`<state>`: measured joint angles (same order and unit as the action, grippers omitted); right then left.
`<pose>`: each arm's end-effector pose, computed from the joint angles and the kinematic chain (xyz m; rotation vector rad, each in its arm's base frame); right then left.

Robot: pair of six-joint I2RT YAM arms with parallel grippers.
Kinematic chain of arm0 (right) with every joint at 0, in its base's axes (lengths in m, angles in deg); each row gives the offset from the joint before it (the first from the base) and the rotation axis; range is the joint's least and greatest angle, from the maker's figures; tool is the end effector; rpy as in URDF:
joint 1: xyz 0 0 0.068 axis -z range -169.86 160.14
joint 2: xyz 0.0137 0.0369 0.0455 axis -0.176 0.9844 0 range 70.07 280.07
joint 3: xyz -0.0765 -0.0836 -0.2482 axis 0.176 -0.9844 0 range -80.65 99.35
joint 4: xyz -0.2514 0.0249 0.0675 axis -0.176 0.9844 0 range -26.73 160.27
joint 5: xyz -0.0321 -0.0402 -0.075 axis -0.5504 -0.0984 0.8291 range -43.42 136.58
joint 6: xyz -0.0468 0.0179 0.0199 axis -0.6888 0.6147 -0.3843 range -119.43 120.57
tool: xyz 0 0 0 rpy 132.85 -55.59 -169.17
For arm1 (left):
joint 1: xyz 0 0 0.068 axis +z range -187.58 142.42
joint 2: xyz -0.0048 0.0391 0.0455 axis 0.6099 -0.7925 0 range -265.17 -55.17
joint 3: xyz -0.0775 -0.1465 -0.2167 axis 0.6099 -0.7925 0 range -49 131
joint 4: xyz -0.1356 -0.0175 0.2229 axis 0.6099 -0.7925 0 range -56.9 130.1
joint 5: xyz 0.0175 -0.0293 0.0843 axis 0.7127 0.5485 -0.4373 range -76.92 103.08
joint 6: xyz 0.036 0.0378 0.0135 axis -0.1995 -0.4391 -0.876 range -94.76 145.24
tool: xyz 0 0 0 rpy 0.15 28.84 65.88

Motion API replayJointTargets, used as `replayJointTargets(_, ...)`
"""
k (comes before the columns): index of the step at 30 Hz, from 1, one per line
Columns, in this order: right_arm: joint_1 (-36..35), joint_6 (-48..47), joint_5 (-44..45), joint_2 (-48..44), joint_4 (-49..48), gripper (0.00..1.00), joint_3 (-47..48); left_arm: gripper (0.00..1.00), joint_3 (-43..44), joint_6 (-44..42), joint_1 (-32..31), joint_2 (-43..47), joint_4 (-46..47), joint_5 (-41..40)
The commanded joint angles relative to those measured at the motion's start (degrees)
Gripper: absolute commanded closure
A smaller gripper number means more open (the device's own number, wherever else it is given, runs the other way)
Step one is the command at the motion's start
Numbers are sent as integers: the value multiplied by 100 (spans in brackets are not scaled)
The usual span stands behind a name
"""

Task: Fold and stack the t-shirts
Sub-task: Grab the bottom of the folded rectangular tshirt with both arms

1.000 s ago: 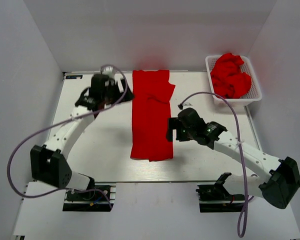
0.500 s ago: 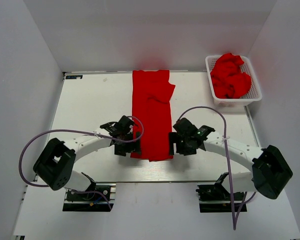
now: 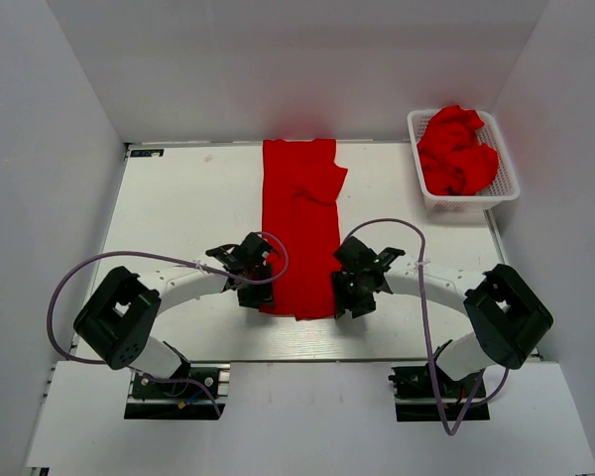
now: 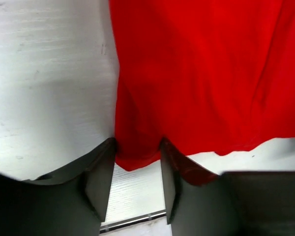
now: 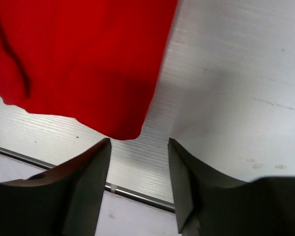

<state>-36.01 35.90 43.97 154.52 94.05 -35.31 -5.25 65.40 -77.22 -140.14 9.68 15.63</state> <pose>0.1792 0.1887 0.1654 -0.2830 2.8665 0.3830 0.1955 -0.1641 0.1561 -0.0029 2.9036 -0.3506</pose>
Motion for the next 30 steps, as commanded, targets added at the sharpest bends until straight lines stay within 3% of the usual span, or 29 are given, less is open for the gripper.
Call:
replayJointTargets(1,9,-166,-161,72,-239,47,247,54,-173,9,-79,-143,228,-9)
replayJointTargets(7,-8,-272,-283,239,-415,58,282,80,-279,-43,-79,-81,360,44)
replayJointTargets(8,1,-342,-310,248,-546,67,282,87,-340,-44,-79,-29,430,44)
replayJointTargets(9,1,-412,-362,257,-591,71,282,100,-340,-44,-79,-29,431,44)
replayJointTargets(10,-8,-448,-519,292,-643,75,256,100,-340,-44,-79,-29,431,44)
replayJointTargets(11,1,-500,-565,318,-696,86,256,100,-340,-44,-79,-29,431,96)
replayJointTargets(14,-8,-571,-583,222,-749,100,212,100,-270,-44,-79,190,370,149)
replayJointTargets(22,27,-510,-214,-569,-890,100,88,100,203,-44,-27,543,-16,344)
replayJointTargets(30,185,-518,156,-70,-811,100,738,100,1108,-52,158,-229,-201,484)
